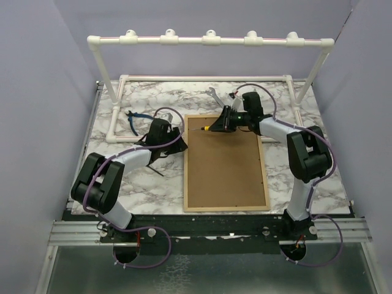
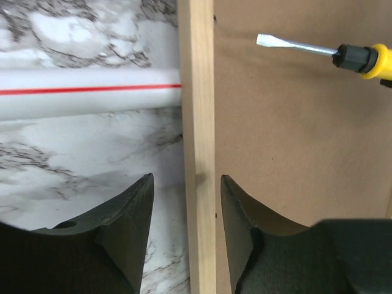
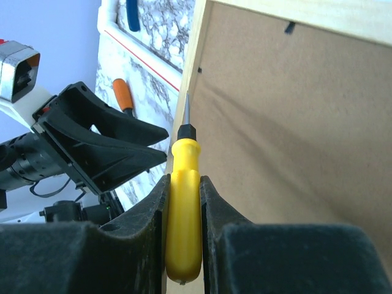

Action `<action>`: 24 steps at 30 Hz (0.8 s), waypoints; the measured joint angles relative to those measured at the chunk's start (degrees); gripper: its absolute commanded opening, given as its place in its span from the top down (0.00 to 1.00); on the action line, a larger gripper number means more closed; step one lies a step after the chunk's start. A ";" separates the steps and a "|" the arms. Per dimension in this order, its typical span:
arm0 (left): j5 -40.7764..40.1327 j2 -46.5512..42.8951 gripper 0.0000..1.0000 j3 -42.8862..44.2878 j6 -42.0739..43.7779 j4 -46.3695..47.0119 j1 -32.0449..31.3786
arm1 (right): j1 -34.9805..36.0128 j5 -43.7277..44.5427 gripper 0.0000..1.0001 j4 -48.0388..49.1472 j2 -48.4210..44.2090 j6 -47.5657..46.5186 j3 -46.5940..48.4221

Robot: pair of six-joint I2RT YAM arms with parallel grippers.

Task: Take the photo out of the frame
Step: Adjust the photo frame at the center of the board, then release the photo frame item from the photo frame.

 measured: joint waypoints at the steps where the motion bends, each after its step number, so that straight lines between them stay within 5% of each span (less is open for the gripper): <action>1: 0.00 -0.13 0.56 0.02 -0.22 0.04 0.46 | 0.00 -0.20 0.99 0.37 0.72 -0.02 0.85; 8: 0.07 -0.48 0.69 2.01 -1.97 2.16 4.00 | 0.00 -0.87 0.99 1.38 4.48 0.00 3.82; 24: 1.46 7.21 0.78 7.72 -3.21 7.93 4.85 | 0.00 -2.54 0.99 1.66 8.50 0.31 6.29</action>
